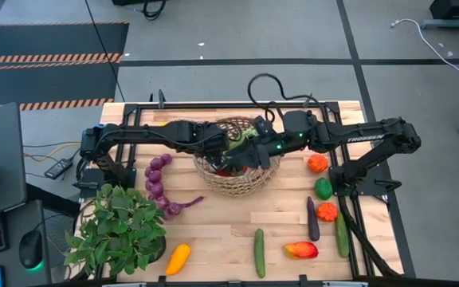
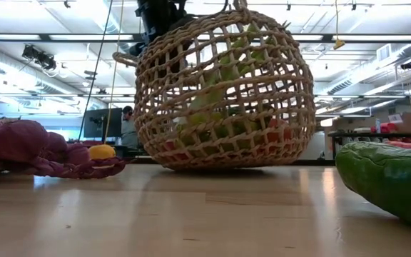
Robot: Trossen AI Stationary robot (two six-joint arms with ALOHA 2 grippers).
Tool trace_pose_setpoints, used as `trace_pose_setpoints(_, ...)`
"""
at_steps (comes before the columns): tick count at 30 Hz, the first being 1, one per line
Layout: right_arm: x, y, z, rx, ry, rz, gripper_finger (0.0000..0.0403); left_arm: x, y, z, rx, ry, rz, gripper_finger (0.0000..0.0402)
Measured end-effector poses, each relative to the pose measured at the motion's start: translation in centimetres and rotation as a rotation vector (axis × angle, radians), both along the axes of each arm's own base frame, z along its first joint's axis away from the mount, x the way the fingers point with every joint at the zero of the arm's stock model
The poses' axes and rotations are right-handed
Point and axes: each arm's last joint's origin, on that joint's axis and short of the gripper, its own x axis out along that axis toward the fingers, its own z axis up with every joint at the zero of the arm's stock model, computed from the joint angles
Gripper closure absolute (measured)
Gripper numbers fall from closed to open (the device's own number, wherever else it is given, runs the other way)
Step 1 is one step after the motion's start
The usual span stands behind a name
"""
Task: Build produce basket
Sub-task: Adjust the brown basket
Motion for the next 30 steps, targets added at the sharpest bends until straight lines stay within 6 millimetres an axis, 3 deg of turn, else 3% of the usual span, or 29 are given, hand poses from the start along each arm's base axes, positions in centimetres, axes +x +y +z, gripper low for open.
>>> trace_pose_setpoints(8,-0.1,0.8,0.8,-0.403,-0.183,0.033,0.0029,0.1,0.0,0.0,0.001,-0.012,-0.001,0.023)
trace_pose_setpoints(12,-0.2,1.2,1.1,-0.524,-0.233,0.008,0.0038,0.1,0.0,-0.7,0.002,-0.009,-0.001,0.023)
trace_pose_setpoints(16,-0.3,1.2,1.5,-0.531,-0.272,-0.03,0.005,0.0,-0.2,-3.1,-0.008,0.007,0.005,0.023)
trace_pose_setpoints(23,-0.1,-0.4,1.6,-0.312,-0.214,-0.093,0.0053,-0.8,-0.9,-7.7,-0.056,0.006,0.035,0.023)
trace_pose_setpoints(30,0.0,-1.7,1.8,-0.315,-0.217,-0.264,0.0052,-1.0,-0.9,-8.8,-0.06,0.001,0.037,0.023)
